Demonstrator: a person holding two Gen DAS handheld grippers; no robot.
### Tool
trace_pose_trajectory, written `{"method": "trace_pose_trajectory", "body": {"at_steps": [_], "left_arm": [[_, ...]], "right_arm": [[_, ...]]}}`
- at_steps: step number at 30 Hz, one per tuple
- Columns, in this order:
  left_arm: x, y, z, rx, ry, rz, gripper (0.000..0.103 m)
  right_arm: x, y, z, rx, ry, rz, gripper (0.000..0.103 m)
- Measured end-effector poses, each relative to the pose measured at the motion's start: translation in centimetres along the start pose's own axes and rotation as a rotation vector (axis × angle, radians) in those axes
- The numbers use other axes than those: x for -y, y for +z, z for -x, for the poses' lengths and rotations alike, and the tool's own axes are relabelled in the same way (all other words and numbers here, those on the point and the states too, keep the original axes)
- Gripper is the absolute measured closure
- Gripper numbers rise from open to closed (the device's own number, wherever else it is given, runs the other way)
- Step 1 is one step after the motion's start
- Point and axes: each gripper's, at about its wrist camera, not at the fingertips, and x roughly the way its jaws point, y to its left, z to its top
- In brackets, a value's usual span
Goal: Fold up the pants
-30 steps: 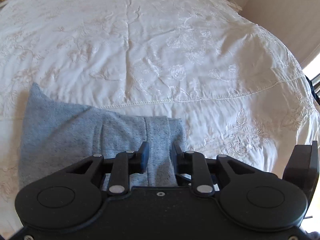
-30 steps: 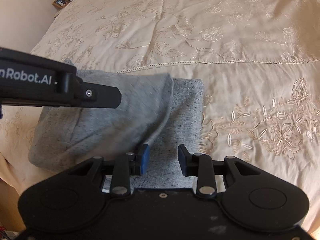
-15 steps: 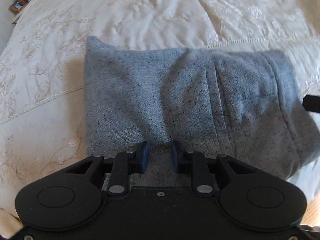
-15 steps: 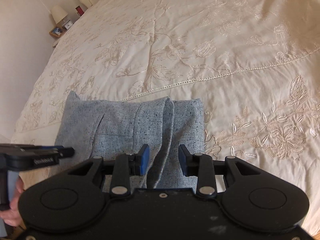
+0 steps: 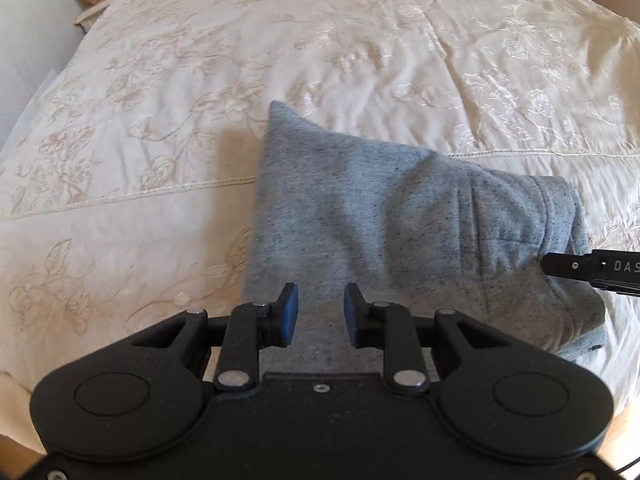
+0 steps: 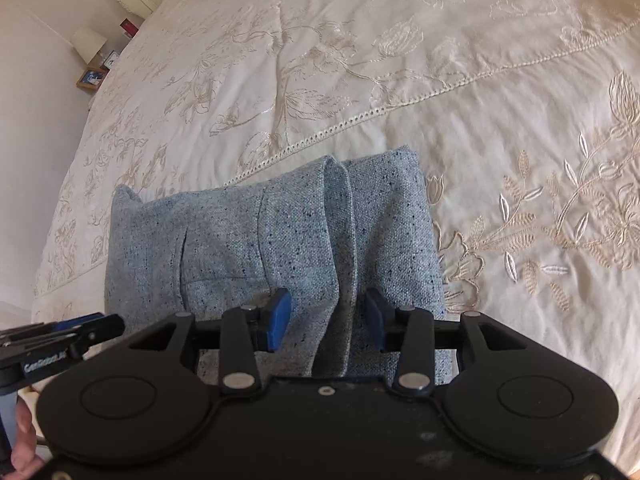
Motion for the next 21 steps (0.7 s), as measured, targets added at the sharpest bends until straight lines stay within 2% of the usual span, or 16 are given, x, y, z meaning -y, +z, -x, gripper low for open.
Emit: {"method": "trace_pose_trajectory", "body": {"at_steps": [2,3,5,6,7,11,13,16,19,21], "left_arm": [[-1.1,-0.7,-0.2,-0.018,0.027,0.04,0.07],[-2.0,-1.0,-0.3,-0.031,0.042,0.065,0.07],[-3.0,-1.8,-0.5,-0.052,0.071,0.108,0.07],[-3.4,-1.9,-0.6,-0.059,0.081,0.126,0.07],[-3.8,-2.3,-0.6,-0.064,0.09,0.148,0.07],[-4.6,-2.4,0.1,-0.046,0.089,0.187,0.07],[-4.2,-2.1,0.5,-0.022,0.08,0.178,0.07],[-2.8,-1.8,0.2,-0.007,0.041,0.136,0.066],[-1.0,-2.0,-2.2,-0.064,0.018,0.076,0.065],[0.0,-2.7,-4.6,-0.159,0.05,0.006,0.064]], "right_arm": [[0.4,0.1,-0.4,-0.03,0.029,-0.022,0.057],[0.5,0.1,-0.5,-0.056,0.078,-0.035,0.057],[0.0,0.2,-0.8,-0.099,0.137,-0.025,0.064],[-0.8,0.0,-0.6,-0.085,0.129,0.02,0.069],[-1.6,-0.1,-0.2,-0.068,0.12,0.074,0.081],[-3.8,0.2,3.0,0.007,0.133,0.186,0.09],[-4.4,0.5,5.0,0.049,0.124,0.227,0.09],[-3.8,0.5,6.0,0.068,0.055,0.263,0.09],[-1.7,0.2,4.0,0.006,0.02,0.237,0.086],[-1.1,-0.1,2.7,-0.009,0.012,0.263,0.084]]}}
